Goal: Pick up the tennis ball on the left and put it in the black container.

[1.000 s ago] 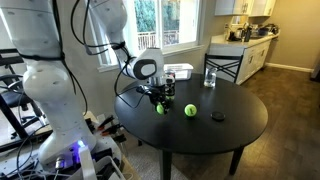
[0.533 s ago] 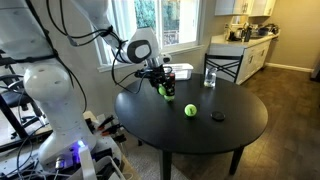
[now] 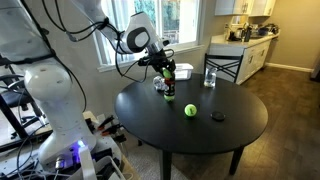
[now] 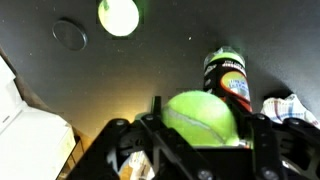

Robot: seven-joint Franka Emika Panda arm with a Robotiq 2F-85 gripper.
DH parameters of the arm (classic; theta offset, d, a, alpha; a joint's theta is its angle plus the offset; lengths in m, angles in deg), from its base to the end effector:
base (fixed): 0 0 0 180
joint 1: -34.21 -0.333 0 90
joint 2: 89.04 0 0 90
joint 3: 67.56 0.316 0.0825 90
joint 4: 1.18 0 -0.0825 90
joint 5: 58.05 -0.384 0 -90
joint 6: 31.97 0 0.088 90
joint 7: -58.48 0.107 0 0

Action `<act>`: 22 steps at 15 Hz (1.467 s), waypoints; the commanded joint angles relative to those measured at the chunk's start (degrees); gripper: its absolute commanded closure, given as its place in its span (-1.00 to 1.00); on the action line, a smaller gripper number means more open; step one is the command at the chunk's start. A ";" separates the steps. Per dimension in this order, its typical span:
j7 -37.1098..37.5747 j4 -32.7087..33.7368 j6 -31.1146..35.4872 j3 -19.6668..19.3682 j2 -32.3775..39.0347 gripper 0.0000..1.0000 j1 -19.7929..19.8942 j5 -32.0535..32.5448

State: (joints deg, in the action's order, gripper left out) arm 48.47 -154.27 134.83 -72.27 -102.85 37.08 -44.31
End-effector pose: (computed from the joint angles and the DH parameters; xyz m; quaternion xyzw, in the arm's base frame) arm 0.4420 -0.0437 0.3669 0.9623 0.1259 0.2273 0.0801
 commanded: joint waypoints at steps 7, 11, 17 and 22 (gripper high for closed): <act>-3.82 3.56 8.64 -3.93 3.48 0.21 -11.63 -11.29; -6.39 4.65 7.84 -8.28 5.49 0.21 -16.39 -16.61; -12.46 4.61 7.38 -14.24 6.01 0.21 -20.38 -22.47; -17.73 5.83 7.50 -18.09 6.68 0.21 -24.64 -27.24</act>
State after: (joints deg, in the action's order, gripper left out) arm 35.13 -149.65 141.79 -88.24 -96.88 15.08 -67.87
